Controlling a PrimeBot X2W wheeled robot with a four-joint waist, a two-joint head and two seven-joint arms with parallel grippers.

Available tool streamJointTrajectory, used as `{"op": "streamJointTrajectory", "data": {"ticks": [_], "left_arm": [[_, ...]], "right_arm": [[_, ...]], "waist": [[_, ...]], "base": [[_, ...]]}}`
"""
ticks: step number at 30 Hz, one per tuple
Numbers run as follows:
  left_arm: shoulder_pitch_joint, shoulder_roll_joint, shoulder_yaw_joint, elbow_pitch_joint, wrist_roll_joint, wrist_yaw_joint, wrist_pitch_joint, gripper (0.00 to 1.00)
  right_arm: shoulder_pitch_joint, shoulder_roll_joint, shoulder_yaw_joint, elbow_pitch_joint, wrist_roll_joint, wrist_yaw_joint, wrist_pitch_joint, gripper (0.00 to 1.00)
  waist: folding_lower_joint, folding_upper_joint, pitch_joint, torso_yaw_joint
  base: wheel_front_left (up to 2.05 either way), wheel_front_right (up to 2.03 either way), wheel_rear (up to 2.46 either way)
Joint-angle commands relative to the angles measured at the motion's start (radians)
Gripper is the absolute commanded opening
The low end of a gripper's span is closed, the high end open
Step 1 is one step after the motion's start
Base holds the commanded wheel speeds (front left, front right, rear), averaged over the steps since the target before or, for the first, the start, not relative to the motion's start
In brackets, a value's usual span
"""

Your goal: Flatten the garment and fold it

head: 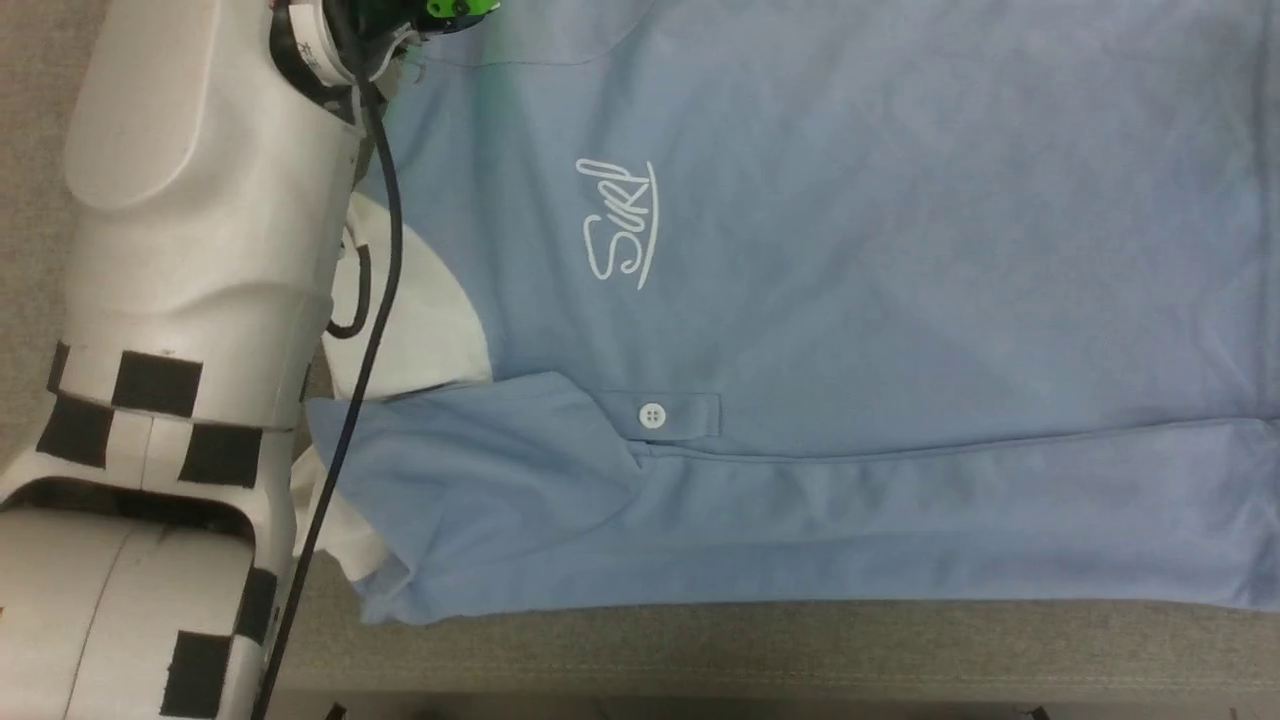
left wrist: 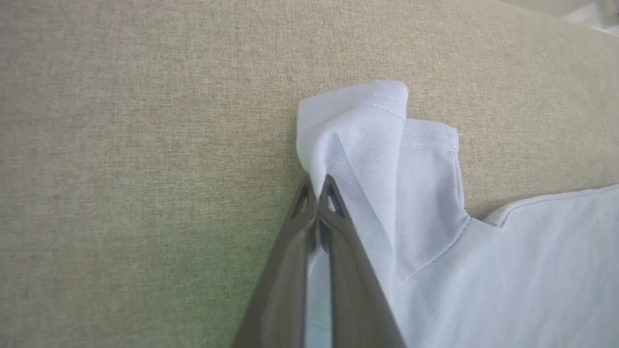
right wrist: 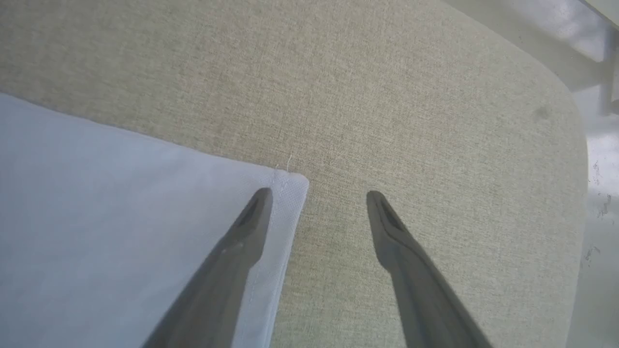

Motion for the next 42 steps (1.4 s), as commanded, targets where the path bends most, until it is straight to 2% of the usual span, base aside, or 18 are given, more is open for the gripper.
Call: {"op": "streamJointTrajectory", "data": {"ticks": [1, 2, 3, 8, 9, 10, 11, 14, 19, 22, 27, 34, 42], "left_arm": [[0.021, -0.003, 0.002, -0.018, -0.014, -0.004, -0.005, 0.00], [0.024, -0.004, 0.001, -0.030, -0.015, -0.003, -0.004, 0.00], [0.037, -0.004, 0.002, -0.065, -0.020, 0.001, -0.003, 0.00], [0.052, 0.003, 0.002, -0.105, -0.024, 0.008, 0.001, 0.00], [0.055, 0.005, 0.001, -0.112, -0.023, 0.010, 0.002, 0.00], [0.058, 0.006, 0.001, -0.117, -0.024, 0.012, 0.001, 0.00], [0.062, 0.007, 0.002, -0.122, -0.025, 0.013, 0.001, 0.00], [0.075, 0.010, 0.006, -0.129, -0.029, 0.018, -0.006, 0.00], [0.098, 0.011, 0.029, -0.127, -0.048, 0.013, -0.049, 0.00], [0.112, 0.011, 0.052, -0.129, -0.066, 0.000, -0.094, 0.00], [0.169, 0.028, 0.087, -0.140, -0.097, -0.025, -0.142, 0.00], [0.363, 0.036, 0.103, -0.169, -0.141, -0.044, -0.162, 0.00], [0.588, 0.048, 0.124, -0.271, -0.175, -0.020, -0.170, 0.00]], "right_arm": [[-0.023, -0.005, 0.017, 0.022, -0.003, -0.002, 0.046, 1.00], [-0.033, -0.009, 0.028, 0.033, -0.003, -0.002, 0.077, 1.00], [-0.053, -0.015, 0.054, 0.054, 0.008, -0.002, 0.161, 1.00], [-0.044, -0.023, 0.078, 0.064, 0.040, -0.002, 0.303, 1.00], [-0.042, -0.024, 0.071, 0.057, 0.048, -0.002, 0.318, 0.42], [-0.041, -0.022, 0.063, 0.051, 0.052, -0.002, 0.322, 0.16], [-0.038, -0.019, 0.052, 0.043, 0.056, -0.002, 0.324, 0.00], [-0.033, -0.011, 0.019, 0.024, 0.051, -0.002, 0.305, 0.00], [-0.029, 0.021, -0.035, 0.001, 0.038, -0.002, 0.202, 0.00], [-0.016, 0.045, -0.066, -0.002, 0.046, -0.002, 0.126, 0.00], [0.052, 0.050, -0.072, 0.000, 0.047, -0.002, 0.020, 0.00], [0.228, 0.095, -0.106, 0.046, 0.064, -0.002, -0.099, 0.00], [0.421, 0.155, -0.181, 0.072, 0.071, -0.002, -0.176, 0.00]], "waist": [[-0.0001, 0.0000, 0.024, 0.030], [-0.0001, 0.0000, 0.028, 0.036], [-0.0001, 0.0000, 0.041, 0.051], [-0.0001, 0.0000, 0.050, 0.062], [-0.0001, 0.0000, 0.051, 0.064], [-0.0001, 0.0000, 0.051, 0.064], [-0.0001, 0.0000, 0.051, 0.065], [-0.0001, 0.0000, 0.040, 0.063], [-0.0001, 0.0000, -0.007, 0.057], [-0.0001, 0.0000, -0.064, 0.053], [-0.0001, 0.0000, -0.183, 0.040], [-0.0001, 0.0000, -0.363, 0.034], [-0.0001, 0.0000, -0.493, 0.031]], "base": [[0.00, 0.00, 0.00], [0.00, 0.00, 0.00], [0.00, 0.00, 0.00], [0.00, 0.00, 0.00], [0.00, 0.00, 0.00], [0.00, 0.00, 0.00], [0.00, 0.00, 0.00], [0.00, 0.00, 0.00], [0.00, 0.00, 0.00], [0.00, 0.00, 0.00], [0.00, 0.00, 0.00], [0.00, 0.00, 0.00], [0.00, 0.00, 0.00]]}}
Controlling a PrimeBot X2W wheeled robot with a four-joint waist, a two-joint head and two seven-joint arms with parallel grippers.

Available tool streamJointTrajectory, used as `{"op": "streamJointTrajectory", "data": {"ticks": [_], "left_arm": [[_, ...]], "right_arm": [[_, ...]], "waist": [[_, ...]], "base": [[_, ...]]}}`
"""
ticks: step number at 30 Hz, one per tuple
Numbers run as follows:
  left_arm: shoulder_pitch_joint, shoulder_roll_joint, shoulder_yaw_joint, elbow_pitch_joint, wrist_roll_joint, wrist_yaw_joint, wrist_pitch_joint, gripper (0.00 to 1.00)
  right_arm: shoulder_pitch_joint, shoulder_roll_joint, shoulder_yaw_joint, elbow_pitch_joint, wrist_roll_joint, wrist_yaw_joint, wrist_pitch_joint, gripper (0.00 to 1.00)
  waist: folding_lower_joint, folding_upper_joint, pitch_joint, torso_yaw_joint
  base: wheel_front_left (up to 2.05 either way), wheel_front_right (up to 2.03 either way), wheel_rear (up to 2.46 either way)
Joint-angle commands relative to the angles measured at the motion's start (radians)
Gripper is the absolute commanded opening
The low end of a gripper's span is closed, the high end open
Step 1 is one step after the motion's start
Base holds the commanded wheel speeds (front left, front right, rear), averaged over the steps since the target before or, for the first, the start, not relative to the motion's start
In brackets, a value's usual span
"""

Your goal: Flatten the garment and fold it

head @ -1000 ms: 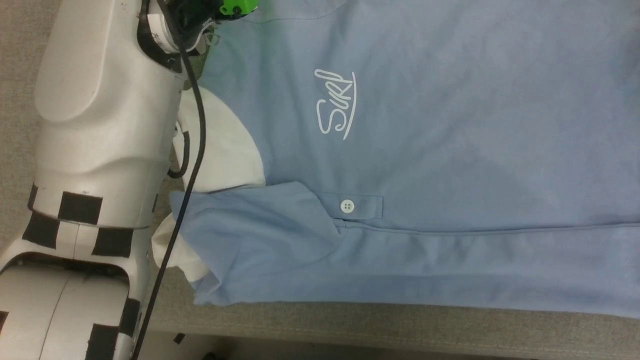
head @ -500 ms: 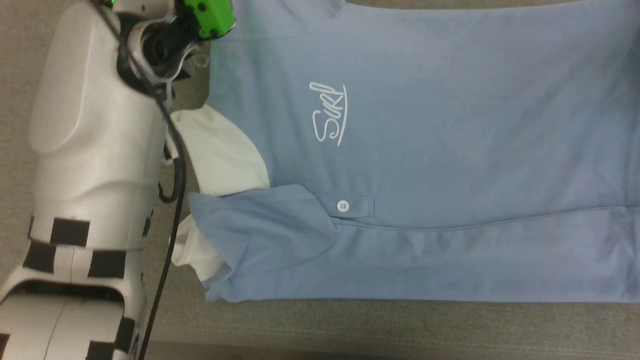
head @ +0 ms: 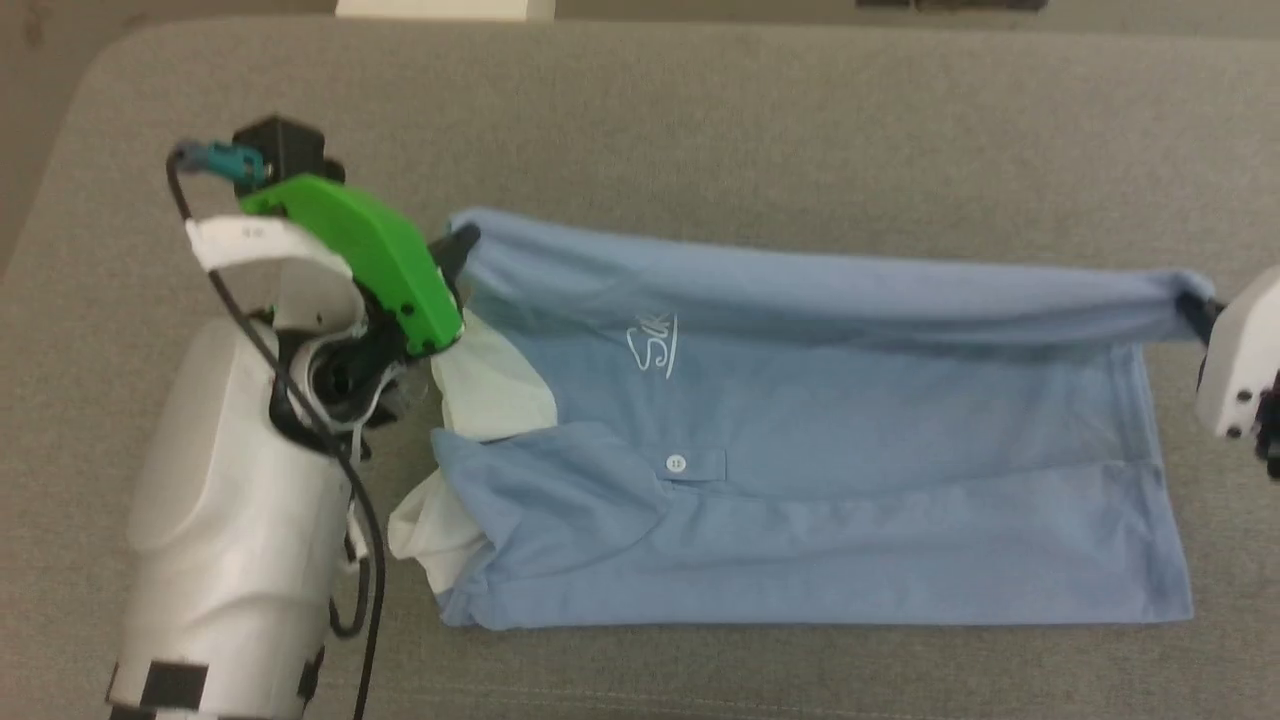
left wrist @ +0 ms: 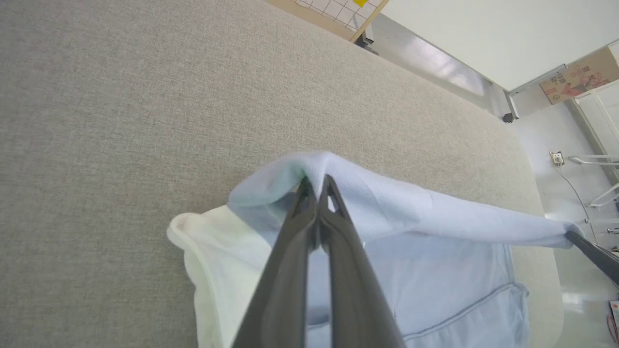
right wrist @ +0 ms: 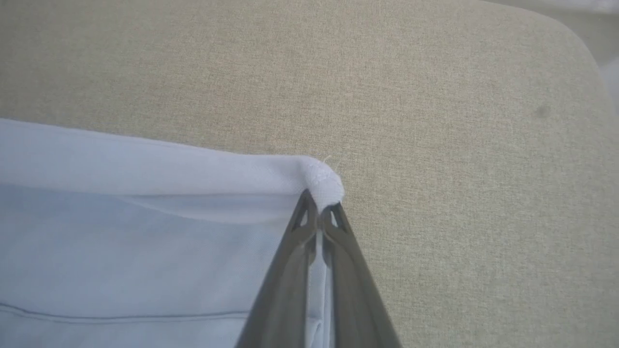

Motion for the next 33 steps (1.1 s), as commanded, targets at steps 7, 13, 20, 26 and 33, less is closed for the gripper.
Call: {"op": "streamJointTrajectory", "data": {"ticks": [7, 13, 20, 26, 33], "left_arm": [[0.216, 0.032, 0.036, -0.145, -0.024, 0.057, 0.004, 0.00], [0.378, 0.033, 0.055, -0.223, -0.043, 0.108, 0.017, 0.00], [0.481, 0.010, 0.054, -0.158, -0.058, 0.138, 0.016, 0.00], [0.472, -0.011, 0.047, -0.053, -0.056, 0.131, -0.015, 0.00], [0.425, 0.025, 0.030, -0.016, -0.023, 0.117, -0.021, 1.00]], "right_arm": [[0.132, 0.028, -0.030, -0.009, 0.014, -0.002, -0.006, 0.00], [0.213, 0.044, -0.042, -0.019, 0.014, -0.002, 0.011, 0.00], [0.285, 0.064, -0.022, -0.012, -0.001, -0.002, 0.025, 0.00], [0.299, 0.084, -0.001, 0.035, -0.017, -0.002, 0.030, 0.00], [0.287, 0.094, -0.020, 0.038, 0.013, -0.002, 0.000, 1.00]], "waist": [[0.0001, 0.0000, -0.139, -0.013], [0.0001, 0.0000, -0.118, -0.014], [0.0001, 0.0000, -0.093, -0.012], [0.0001, 0.0000, -0.083, -0.012], [0.0001, 0.0000, -0.130, -0.015]], "base": [[0.00, 0.00, 0.00], [0.00, 0.00, 0.00], [0.00, 0.00, 0.00], [0.00, 0.00, 0.00], [0.00, 0.00, 0.00]]}}
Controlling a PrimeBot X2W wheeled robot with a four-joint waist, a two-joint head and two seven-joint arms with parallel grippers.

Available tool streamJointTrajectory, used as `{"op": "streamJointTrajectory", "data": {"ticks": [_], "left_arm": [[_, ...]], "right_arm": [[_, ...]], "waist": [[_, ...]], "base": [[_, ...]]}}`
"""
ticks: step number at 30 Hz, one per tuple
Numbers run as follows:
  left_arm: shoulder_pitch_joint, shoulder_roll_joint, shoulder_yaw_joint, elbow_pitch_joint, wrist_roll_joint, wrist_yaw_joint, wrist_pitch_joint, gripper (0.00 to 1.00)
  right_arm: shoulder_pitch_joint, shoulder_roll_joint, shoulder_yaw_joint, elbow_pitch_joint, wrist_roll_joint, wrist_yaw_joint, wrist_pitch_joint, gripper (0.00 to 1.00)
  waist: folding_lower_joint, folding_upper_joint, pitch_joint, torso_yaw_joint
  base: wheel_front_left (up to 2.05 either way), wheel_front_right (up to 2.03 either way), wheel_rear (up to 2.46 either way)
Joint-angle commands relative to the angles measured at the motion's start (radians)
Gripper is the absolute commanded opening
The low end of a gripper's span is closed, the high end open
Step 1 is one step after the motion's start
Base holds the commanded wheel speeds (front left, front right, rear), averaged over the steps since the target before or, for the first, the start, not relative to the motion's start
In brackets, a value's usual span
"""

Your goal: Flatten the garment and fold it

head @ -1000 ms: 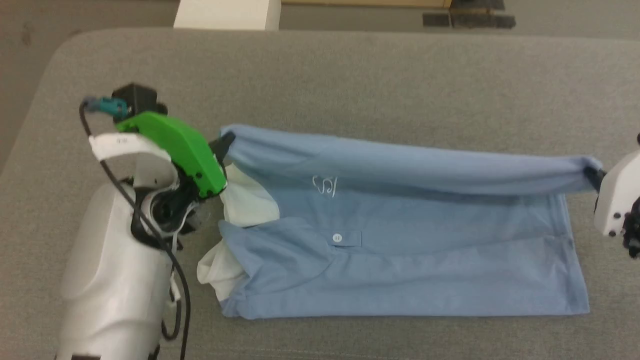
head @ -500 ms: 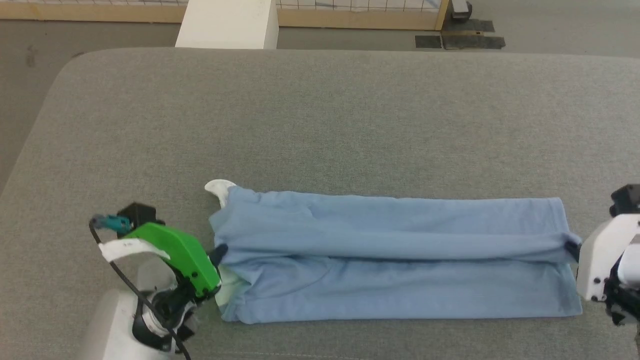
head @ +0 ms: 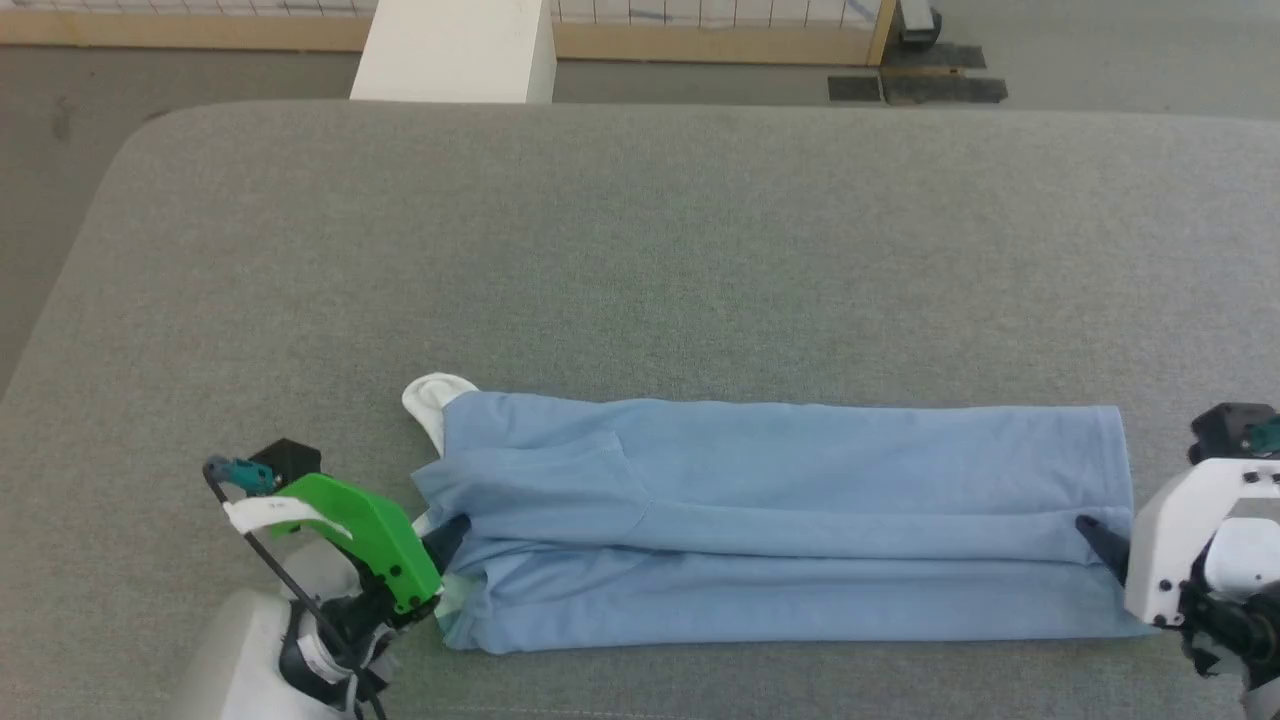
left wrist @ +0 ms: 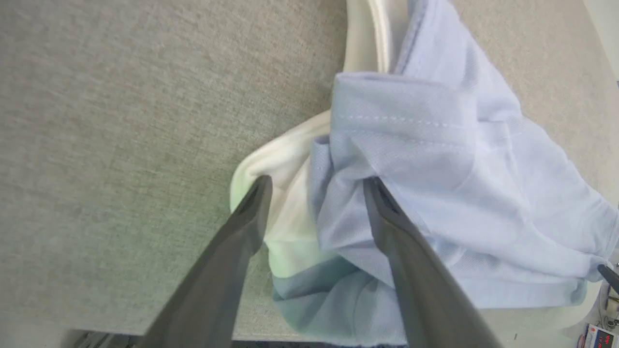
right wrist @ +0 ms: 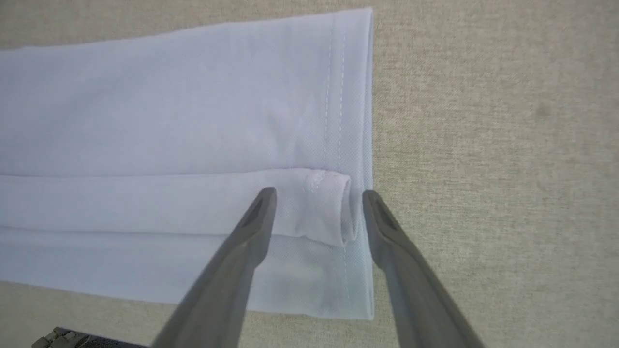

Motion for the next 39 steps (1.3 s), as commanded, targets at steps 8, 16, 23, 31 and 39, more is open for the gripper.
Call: {"op": "streamJointTrajectory", "data": {"ticks": [8, 16, 23, 31, 39], "left_arm": [[-0.059, 0.070, 0.036, -0.148, 0.027, -0.003, -0.015, 1.00], [-0.067, 0.112, 0.056, -0.251, 0.251, -0.120, -0.542, 1.00], [-0.071, 0.102, -0.001, -0.188, 0.412, -0.169, -0.835, 1.00], [-0.067, 0.061, 0.012, -0.243, 0.540, -0.200, -0.858, 1.00], [-0.037, 0.009, 0.063, -0.241, 0.576, -0.245, -0.858, 1.00]], "right_arm": [[0.035, -0.046, -0.108, -0.091, 0.088, -0.002, 0.069, 1.00], [0.033, -0.095, -0.143, -0.120, 0.122, -0.002, 0.086, 1.00], [0.031, -0.160, -0.052, -0.099, 0.194, -0.002, 0.039, 1.00], [0.032, -0.207, 0.060, -0.045, 0.278, -0.002, 0.014, 1.00], [-0.008, -0.210, 0.196, -0.041, 0.364, -0.002, 0.002, 1.00]], "waist": [[0.0001, -0.0001, -0.065, 0.011], [0.0001, -0.0001, -0.010, 0.018], [0.0001, -0.0001, 0.067, 0.043], [0.0001, -0.0001, 0.125, 0.061], [0.0001, -0.0001, 0.139, 0.059]], "base": [[0.00, 0.00, 0.00], [0.00, 0.00, 0.00], [0.00, 0.00, 0.00], [0.00, 0.00, 0.00], [0.00, 0.00, 0.00]]}}
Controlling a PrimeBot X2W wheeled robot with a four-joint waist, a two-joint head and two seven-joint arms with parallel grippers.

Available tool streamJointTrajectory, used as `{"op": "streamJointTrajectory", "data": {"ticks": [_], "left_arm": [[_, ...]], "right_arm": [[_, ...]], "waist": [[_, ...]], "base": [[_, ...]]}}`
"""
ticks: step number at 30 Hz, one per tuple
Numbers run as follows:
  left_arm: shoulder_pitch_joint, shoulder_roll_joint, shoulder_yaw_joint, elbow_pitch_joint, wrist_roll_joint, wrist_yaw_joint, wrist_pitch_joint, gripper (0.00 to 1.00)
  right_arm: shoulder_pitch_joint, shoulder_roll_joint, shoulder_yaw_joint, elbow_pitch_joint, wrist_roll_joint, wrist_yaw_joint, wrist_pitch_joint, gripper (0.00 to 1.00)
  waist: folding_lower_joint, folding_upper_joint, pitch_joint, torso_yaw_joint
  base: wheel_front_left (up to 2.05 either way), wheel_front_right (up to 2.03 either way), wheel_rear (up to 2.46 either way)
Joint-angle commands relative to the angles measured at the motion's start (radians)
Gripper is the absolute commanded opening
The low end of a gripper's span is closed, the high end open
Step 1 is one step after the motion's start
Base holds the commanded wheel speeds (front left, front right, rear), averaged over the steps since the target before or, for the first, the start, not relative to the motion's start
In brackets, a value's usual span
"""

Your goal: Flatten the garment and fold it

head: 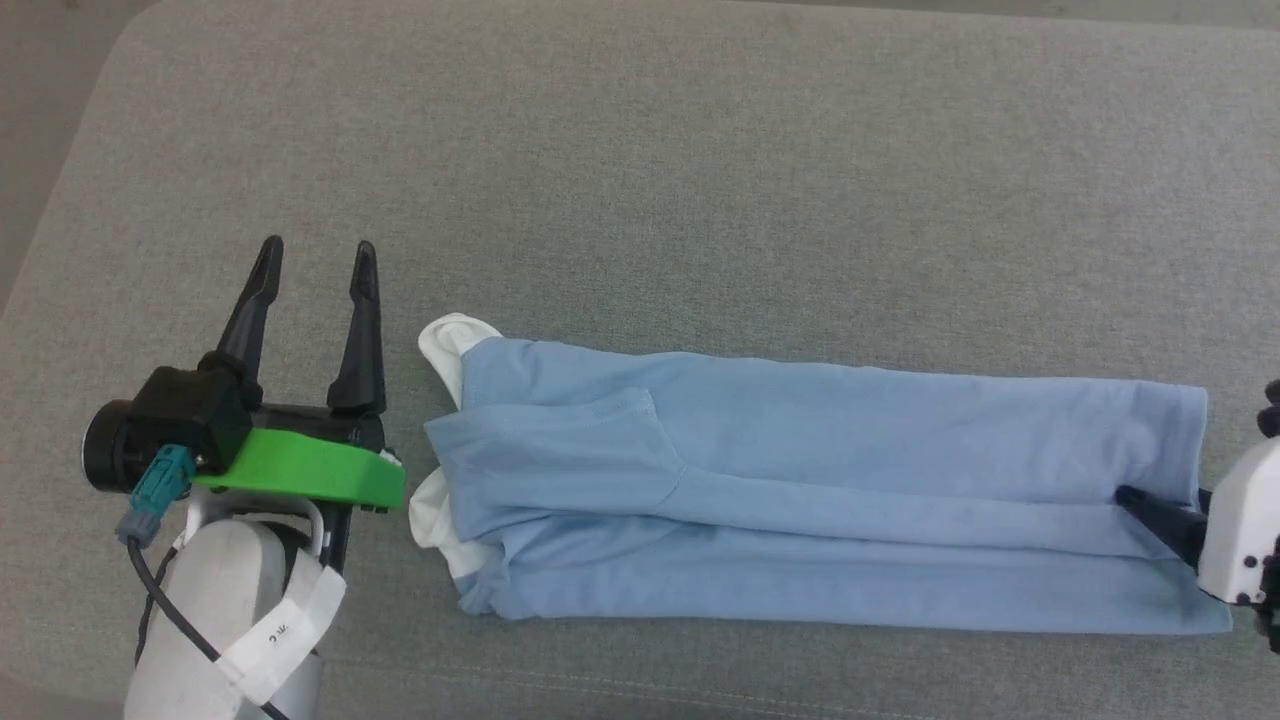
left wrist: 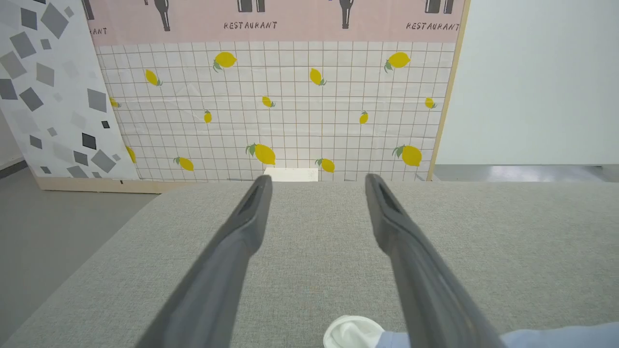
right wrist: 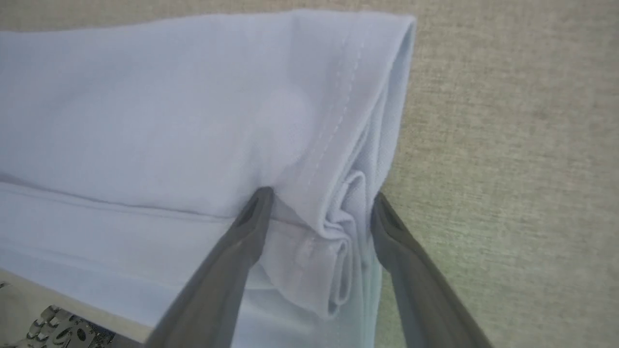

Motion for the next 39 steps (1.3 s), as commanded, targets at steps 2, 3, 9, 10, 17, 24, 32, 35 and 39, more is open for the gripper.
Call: {"op": "streamJointTrajectory", "data": {"ticks": [2, 3, 9, 10, 17, 24, 32, 35, 39], "left_arm": [[0.009, -0.014, 0.016, 0.004, 0.024, -0.012, -0.004, 1.00], [0.009, -0.019, 0.022, 0.005, 0.027, -0.014, -0.004, 1.00], [0.010, -0.052, 0.054, 0.013, 0.039, -0.032, -0.004, 1.00], [0.010, -0.060, 0.063, 0.015, 0.037, -0.033, -0.004, 1.00], [0.006, -0.076, 0.089, 0.028, 0.051, -0.049, -0.004, 1.00], [0.010, -0.087, 0.103, 0.030, 0.059, -0.060, -0.004, 1.00], [0.017, -0.092, 0.118, 0.032, 0.067, -0.068, -0.004, 1.00], [0.027, -0.095, 0.121, 0.037, 0.067, -0.070, -0.005, 1.00], [0.045, -0.097, 0.131, 0.042, 0.067, -0.072, -0.005, 1.00]], "right_arm": [[-0.010, 0.024, 0.060, 0.007, 0.026, 0.000, 0.007, 1.00], [-0.013, 0.020, 0.069, 0.011, 0.030, 0.000, 0.011, 1.00], [-0.025, -0.013, 0.098, 0.051, 0.032, 0.000, 0.026, 0.16], [-0.027, -0.018, 0.097, 0.062, 0.026, 0.000, 0.030, 0.00], [-0.063, -0.030, -0.002, 0.146, -0.045, 0.000, 0.018, 0.00], [-0.098, -0.029, -0.215, 0.263, -0.189, 0.000, 0.010, 0.00], [-0.110, 0.006, -0.422, 0.273, -0.423, 0.000, 0.074, 0.00], [-0.103, 0.026, -0.444, 0.225, -0.483, 0.000, 0.140, 0.00], [-0.071, 0.022, -0.379, 0.098, -0.504, 0.000, 0.267, 0.00]], "waist": [[0.0000, 0.0000, 0.001, -0.002], [0.0000, 0.0000, 0.000, -0.002], [0.0000, 0.0000, -0.001, 0.002], [0.0000, 0.0000, 0.000, 0.003], [0.0000, 0.0000, 0.006, 0.001], [0.0000, 0.0000, 0.002, -0.001], [0.0000, 0.0000, -0.015, -0.014], [0.0000, 0.0000, -0.037, -0.021], [0.0000, 0.0000, -0.074, -0.037]], "base": [[0.00, 0.00, 0.00], [0.00, 0.00, 0.00], [0.00, 0.00, 0.00], [0.00, 0.00, 0.00], [0.00, 0.00, 0.00], [0.00, 0.00, 0.00], [0.00, 0.00, 0.00], [0.00, 0.00, 0.00], [0.00, 0.00, 0.00]]}}
